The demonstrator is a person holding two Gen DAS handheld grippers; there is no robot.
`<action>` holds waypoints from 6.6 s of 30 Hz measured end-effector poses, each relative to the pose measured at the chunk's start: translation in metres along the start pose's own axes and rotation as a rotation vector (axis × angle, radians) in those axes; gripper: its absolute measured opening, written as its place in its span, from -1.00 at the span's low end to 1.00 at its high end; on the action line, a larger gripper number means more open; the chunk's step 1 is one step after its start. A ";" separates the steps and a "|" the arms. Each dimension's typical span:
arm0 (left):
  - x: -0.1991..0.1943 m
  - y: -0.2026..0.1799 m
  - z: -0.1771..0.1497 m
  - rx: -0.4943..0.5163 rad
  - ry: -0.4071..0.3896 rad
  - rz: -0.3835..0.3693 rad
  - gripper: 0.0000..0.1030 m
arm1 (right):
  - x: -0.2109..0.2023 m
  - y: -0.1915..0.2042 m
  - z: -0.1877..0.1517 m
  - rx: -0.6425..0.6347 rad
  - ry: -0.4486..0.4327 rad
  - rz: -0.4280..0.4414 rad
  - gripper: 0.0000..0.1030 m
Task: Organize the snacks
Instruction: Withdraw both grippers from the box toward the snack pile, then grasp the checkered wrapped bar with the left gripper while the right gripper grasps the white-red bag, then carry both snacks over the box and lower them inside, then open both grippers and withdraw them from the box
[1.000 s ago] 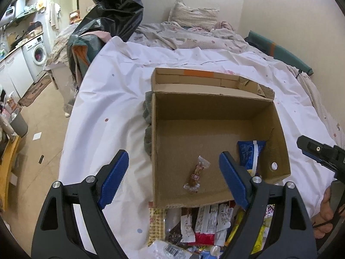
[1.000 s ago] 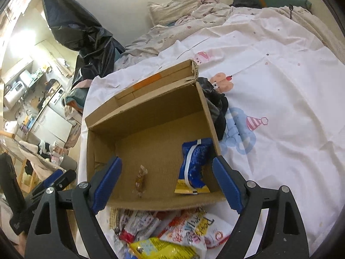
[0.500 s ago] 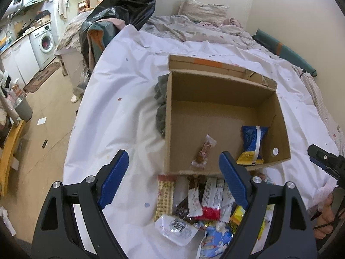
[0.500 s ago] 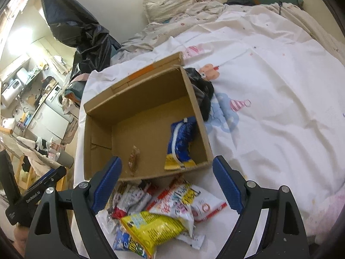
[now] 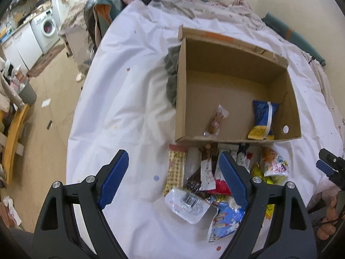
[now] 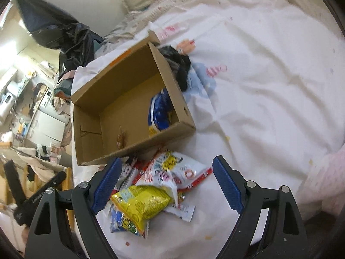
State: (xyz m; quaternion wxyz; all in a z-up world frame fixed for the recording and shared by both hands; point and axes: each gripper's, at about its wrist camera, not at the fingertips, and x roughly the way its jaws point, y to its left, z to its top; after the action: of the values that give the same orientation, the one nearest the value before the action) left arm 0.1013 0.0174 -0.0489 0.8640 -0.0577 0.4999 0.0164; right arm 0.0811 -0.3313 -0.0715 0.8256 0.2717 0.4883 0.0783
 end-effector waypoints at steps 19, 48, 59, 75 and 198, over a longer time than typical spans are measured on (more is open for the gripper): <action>0.097 0.015 -0.016 -0.077 0.309 -0.023 -0.02 | 0.023 0.018 -0.002 -0.039 0.067 -0.001 0.72; 0.032 0.025 0.001 -0.083 0.183 -0.058 -0.57 | 0.107 -0.014 -0.003 0.184 0.328 -0.095 0.81; 0.033 0.024 0.004 -0.098 0.183 -0.078 -0.57 | 0.121 -0.014 -0.004 0.151 0.338 -0.094 0.24; 0.026 0.036 0.008 -0.128 0.134 -0.049 -0.57 | 0.051 -0.029 -0.009 0.144 0.225 0.045 -0.10; -0.009 -0.023 0.073 0.050 -0.221 -0.093 0.84 | 0.038 0.083 0.056 -0.274 -0.087 0.037 0.74</action>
State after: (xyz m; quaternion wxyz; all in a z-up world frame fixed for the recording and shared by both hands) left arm 0.1617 0.0035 -0.0032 0.9148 -0.0568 0.3987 -0.0298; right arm 0.1597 -0.2673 -0.0359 0.8738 0.1686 0.4316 0.1476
